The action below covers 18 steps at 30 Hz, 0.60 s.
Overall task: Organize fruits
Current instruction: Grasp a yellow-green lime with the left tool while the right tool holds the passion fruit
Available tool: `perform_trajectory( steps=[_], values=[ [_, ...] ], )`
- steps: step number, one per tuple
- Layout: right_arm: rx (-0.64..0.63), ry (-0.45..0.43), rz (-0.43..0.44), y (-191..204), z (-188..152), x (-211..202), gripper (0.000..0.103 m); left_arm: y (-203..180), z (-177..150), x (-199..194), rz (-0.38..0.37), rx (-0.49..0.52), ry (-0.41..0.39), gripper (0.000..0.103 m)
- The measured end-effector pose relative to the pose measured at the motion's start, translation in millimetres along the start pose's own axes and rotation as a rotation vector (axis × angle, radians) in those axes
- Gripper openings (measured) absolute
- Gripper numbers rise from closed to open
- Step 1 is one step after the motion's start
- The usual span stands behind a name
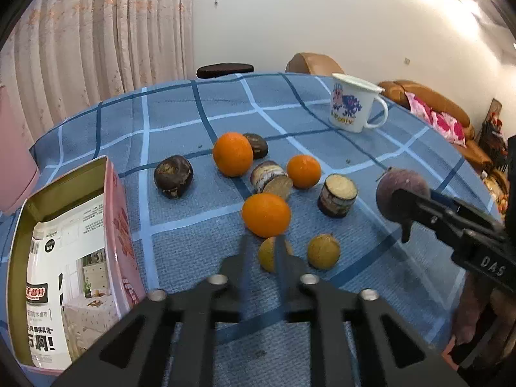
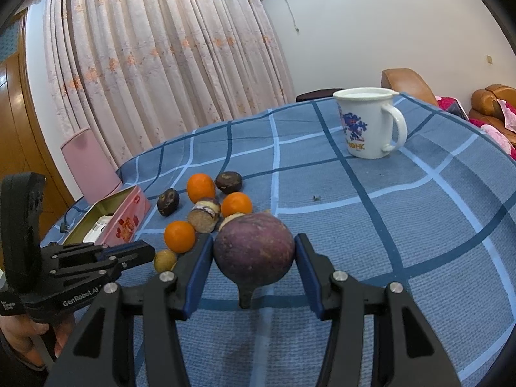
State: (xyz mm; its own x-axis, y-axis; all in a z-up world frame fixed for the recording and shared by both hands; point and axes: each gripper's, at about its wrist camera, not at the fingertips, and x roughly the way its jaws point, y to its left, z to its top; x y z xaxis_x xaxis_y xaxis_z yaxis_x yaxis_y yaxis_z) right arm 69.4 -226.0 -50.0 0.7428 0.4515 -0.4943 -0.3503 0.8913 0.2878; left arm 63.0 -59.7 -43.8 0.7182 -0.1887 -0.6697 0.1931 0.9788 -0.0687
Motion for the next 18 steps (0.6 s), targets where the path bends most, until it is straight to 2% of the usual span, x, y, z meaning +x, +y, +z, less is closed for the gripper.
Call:
perform_trajectory(
  steps=[1,2,3,11,13,14,18],
  values=[
    [0.000,0.000,-0.001,0.1,0.0,0.0,0.054,-0.4,-0.2,-1.8,-0.003,-0.004,-0.008,0.042],
    [0.000,0.000,-0.001,0.1,0.0,0.0,0.054,-1.2,-0.7,-3.5,-0.002,-0.005,-0.017,0.060],
    [-0.001,0.001,0.000,0.0,0.0,0.0,0.054,-2.2,-1.1,-6.0,-0.002,-0.004,-0.033,0.065],
    [-0.001,0.001,0.002,0.7,-0.2,-0.5,0.054,-4.8,-2.6,5.9,0.011,0.006,0.000,0.064],
    [0.000,0.000,0.001,0.9,-0.2,-0.8,0.055,-5.4,-2.8,8.8,-0.002,0.002,0.012,0.055],
    [-0.001,0.001,0.001,0.8,-0.2,-0.5,0.055,-6.0,-2.9,11.2,-0.008,0.004,0.023,0.047],
    [-0.002,-0.006,0.003,2.4,-0.8,-1.6,0.055,-4.1,-4.5,14.1,-0.013,-0.016,0.035,0.038]
  ],
)
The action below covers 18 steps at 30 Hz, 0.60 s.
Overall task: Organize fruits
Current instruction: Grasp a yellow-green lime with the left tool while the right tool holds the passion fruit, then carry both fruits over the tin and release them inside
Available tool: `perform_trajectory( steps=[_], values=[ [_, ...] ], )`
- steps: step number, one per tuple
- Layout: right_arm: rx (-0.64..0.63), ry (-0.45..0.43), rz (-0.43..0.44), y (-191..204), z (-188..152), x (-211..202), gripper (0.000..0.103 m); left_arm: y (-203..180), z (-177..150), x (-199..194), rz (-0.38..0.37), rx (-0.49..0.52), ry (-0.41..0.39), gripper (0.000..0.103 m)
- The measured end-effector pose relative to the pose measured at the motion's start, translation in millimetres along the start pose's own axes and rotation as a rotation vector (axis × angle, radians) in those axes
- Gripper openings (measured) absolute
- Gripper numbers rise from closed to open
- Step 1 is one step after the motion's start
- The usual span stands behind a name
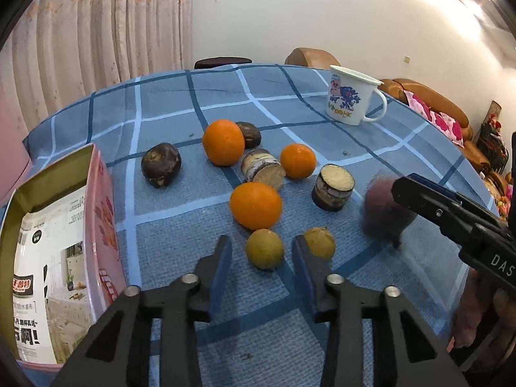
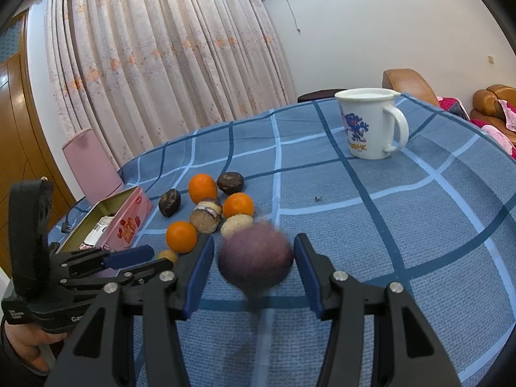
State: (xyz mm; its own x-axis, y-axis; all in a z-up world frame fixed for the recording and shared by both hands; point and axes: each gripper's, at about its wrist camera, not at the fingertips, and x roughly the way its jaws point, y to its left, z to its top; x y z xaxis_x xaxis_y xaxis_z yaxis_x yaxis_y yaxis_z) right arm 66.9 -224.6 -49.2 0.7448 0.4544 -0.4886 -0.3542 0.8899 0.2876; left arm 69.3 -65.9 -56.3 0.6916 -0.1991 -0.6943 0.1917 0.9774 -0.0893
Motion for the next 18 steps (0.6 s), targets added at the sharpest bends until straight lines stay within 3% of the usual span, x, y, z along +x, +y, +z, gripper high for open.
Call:
perform_trajectory(
  steps=[4,6,11,13,15,16,18],
  values=[
    [-0.008,0.002,-0.003,2.8,-0.3,0.5,0.054,-1.9,-1.3,10.5,-0.035,-0.009,0.049,0.038],
    [-0.008,0.022,-0.008,2.5,0.1,3.6,0.051,-1.0,-0.9,10.9,-0.041,-0.019,0.046,0.027],
    [-0.018,0.059,-0.023,1.8,2.8,9.9,0.052,0.5,-1.4,6.6,-0.053,-0.028,0.023,0.027],
    [-0.019,0.103,-0.032,0.0,5.9,18.3,0.063,0.8,-0.9,2.9,-0.049,-0.025,0.004,0.027],
    [-0.040,0.128,-0.061,0.3,8.0,25.4,0.064,2.5,-0.3,-0.7,-0.044,-0.023,-0.009,0.027],
    [-0.053,0.143,-0.066,1.3,8.0,28.8,0.055,3.9,-0.1,-3.2,-0.044,-0.024,-0.020,0.027],
    [-0.059,0.168,-0.055,1.0,7.6,32.8,0.053,7.0,1.0,-9.1,-0.041,-0.029,-0.042,0.027]
  ],
)
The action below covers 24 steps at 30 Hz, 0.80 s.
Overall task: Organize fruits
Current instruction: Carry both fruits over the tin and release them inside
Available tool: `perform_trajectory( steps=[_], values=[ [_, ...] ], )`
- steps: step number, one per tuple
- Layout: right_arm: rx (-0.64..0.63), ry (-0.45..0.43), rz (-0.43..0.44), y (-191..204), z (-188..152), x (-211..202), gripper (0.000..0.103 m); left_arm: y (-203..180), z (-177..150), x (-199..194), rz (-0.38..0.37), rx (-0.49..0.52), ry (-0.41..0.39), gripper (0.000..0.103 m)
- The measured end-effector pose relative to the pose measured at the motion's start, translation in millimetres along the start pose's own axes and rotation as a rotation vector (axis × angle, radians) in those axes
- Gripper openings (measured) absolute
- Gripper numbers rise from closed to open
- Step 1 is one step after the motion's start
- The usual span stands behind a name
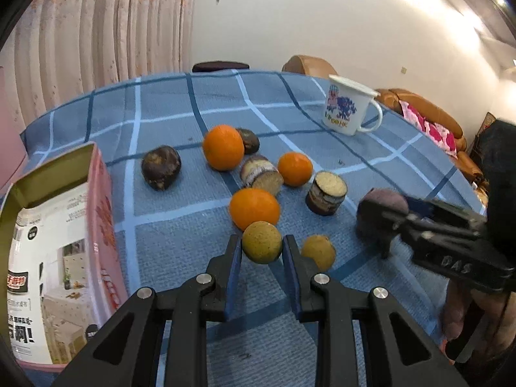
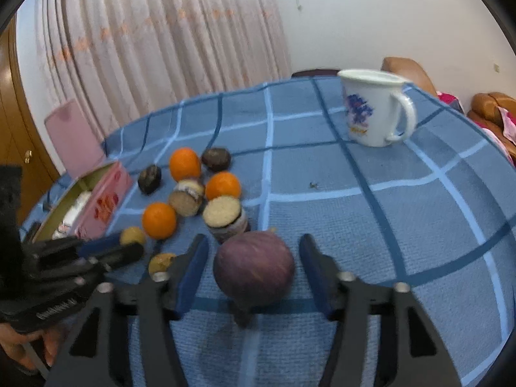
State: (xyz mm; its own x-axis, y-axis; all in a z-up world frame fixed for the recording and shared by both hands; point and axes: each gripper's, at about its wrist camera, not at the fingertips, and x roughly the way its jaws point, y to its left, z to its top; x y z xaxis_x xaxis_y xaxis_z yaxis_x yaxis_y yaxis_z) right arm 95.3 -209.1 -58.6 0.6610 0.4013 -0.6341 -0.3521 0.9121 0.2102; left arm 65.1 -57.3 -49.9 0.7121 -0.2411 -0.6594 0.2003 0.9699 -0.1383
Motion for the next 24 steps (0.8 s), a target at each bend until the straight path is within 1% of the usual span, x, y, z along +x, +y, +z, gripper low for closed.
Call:
perform_trajectory(
  steps=[3,6,9,11,13,15,19,24],
  values=[
    [0.004,-0.022,0.014,-0.6,-1.1,-5.1,0.053,4.8,5.3,-16.2,0.016,0.004,-0.051,0.027],
    [-0.023,-0.071,0.021,10.8,5.3,-19.5,0.053,15.6,12.0,-37.0,0.057,0.006,-0.109,0.027],
    [-0.076,-0.110,0.068,36.7,20.8,-28.9,0.053,33.8,17.7,-55.7,0.105,-0.012,-0.148,0.027],
    [-0.099,-0.120,0.137,56.1,32.1,-29.4,0.053,47.4,18.6,-66.1,0.140,-0.025,-0.168,0.027],
    [-0.114,-0.107,0.225,77.1,43.3,-23.2,0.053,63.5,18.1,-74.1,0.165,-0.051,-0.177,0.027],
    [-0.139,-0.090,0.280,100.3,52.0,-13.1,0.053,79.1,14.9,-80.9,0.188,-0.078,-0.182,0.027],
    [-0.210,-0.075,0.315,144.5,60.0,6.2,0.053,108.8,8.9,-89.9,0.227,-0.130,-0.187,0.027],
    [-0.272,-0.058,0.353,182.8,60.9,23.6,0.053,143.5,-2.8,-94.8,0.267,-0.192,-0.180,0.027]
  ],
)
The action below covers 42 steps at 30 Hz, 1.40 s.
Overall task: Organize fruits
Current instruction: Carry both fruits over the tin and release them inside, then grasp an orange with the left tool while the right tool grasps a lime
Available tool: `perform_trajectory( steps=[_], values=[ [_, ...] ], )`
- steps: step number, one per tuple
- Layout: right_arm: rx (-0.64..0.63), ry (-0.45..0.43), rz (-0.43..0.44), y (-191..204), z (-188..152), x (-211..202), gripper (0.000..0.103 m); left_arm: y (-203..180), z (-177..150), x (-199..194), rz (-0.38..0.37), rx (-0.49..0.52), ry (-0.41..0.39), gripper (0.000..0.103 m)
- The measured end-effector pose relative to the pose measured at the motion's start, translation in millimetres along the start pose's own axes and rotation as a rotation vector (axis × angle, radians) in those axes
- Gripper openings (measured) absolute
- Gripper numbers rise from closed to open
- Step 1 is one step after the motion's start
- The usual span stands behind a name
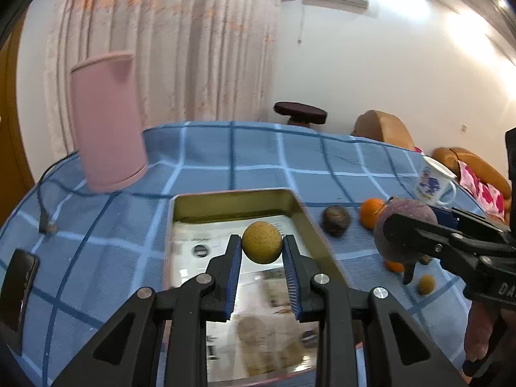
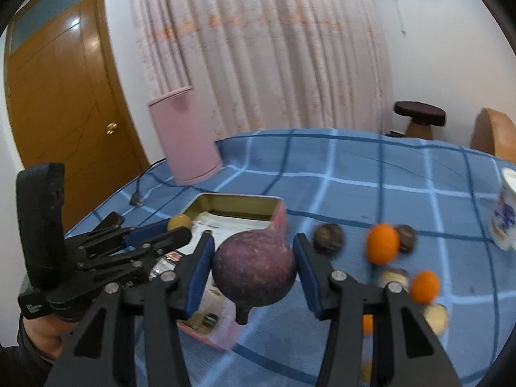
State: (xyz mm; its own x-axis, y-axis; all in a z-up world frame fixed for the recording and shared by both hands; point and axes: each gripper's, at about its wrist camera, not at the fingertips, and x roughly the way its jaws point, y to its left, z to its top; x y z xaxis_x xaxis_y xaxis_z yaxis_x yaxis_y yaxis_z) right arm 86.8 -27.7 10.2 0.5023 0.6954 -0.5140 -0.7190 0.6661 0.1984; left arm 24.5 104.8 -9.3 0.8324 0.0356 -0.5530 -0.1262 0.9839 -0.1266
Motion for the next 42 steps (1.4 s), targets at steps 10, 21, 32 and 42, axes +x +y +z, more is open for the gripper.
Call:
perform_trajectory(
  steps=[10,21,32,42],
  values=[
    [-0.061,0.070,-0.001,29.9,-9.1,48.8,0.053,35.0,-9.0,6.6,0.046,-0.058,0.025,0.027],
    [-0.132,0.099,0.024,49.1,-22.7,60.2,0.060,36.4,-14.2,12.8,0.081,-0.047,0.049,0.028],
    [-0.136,0.022,-0.183,3.6,-47.5,-13.0,0.072,6.0,-13.0,-2.7,0.035,-0.022,0.001,0.068],
    [-0.007,0.056,-0.355,-67.3,-74.1,-60.0,0.072,-62.2,-11.0,3.2,-0.052,0.098,0.019,0.068]
  ],
)
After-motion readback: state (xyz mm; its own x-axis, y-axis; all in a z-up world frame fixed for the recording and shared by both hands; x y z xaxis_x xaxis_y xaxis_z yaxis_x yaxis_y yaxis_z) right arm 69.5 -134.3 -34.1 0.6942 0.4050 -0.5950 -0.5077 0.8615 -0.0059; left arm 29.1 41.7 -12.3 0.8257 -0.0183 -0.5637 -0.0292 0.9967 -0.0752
